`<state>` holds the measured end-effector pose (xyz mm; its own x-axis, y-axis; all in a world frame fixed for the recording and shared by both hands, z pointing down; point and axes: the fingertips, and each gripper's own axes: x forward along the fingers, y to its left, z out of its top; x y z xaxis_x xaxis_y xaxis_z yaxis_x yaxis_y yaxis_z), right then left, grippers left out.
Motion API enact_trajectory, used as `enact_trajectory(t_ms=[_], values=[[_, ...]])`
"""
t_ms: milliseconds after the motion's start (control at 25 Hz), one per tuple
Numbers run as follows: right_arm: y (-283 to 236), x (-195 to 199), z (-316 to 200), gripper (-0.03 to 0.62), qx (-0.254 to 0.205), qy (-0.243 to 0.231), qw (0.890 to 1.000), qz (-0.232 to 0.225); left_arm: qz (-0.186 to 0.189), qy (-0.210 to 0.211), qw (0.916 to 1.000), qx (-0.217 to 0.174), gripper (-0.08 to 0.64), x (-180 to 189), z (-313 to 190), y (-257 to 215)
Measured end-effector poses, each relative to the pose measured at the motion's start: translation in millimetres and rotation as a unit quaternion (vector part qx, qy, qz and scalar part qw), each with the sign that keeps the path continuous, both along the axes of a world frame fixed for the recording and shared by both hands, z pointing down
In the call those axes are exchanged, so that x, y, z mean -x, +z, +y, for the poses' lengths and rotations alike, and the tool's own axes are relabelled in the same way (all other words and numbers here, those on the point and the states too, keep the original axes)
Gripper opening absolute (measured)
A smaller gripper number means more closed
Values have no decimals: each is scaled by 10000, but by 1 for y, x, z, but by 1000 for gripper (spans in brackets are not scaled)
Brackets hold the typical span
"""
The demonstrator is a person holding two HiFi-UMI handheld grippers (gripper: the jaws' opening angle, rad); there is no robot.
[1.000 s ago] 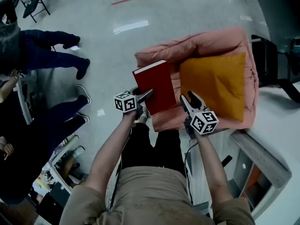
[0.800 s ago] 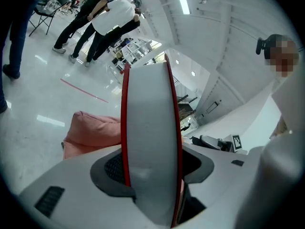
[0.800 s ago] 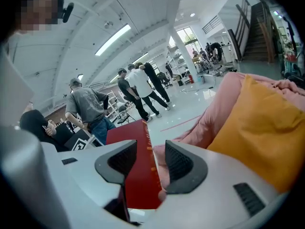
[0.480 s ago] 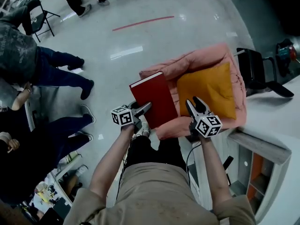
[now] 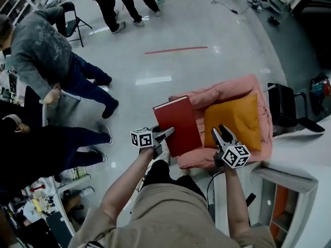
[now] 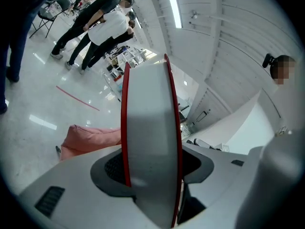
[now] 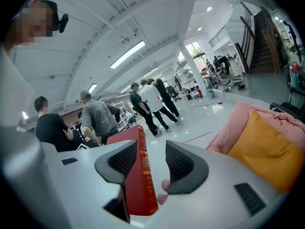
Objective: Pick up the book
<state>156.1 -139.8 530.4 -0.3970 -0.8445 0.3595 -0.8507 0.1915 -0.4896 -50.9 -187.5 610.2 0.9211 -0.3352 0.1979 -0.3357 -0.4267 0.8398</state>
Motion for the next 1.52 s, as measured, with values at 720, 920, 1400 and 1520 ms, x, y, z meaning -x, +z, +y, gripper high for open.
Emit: enact_trajectory(t_ms=[720,920,1400,1520], values=[[-97,21,40,195,-781,-1089,9907,-250,262,-1194,9910,-555,267,45,92,-127],[-114,23,66,195,-930,-1317,9865,-291,-12,-1457,9853,-887,267,54,123,-142],[-121,35,117,195,-923,-1720,9803,-310,78,-1923,9772,-898,267,84,201,-163],[-120,42,123,195,-923,-1768,9795,-293,110,-2081,9734,-952,267,103,208,-166]])
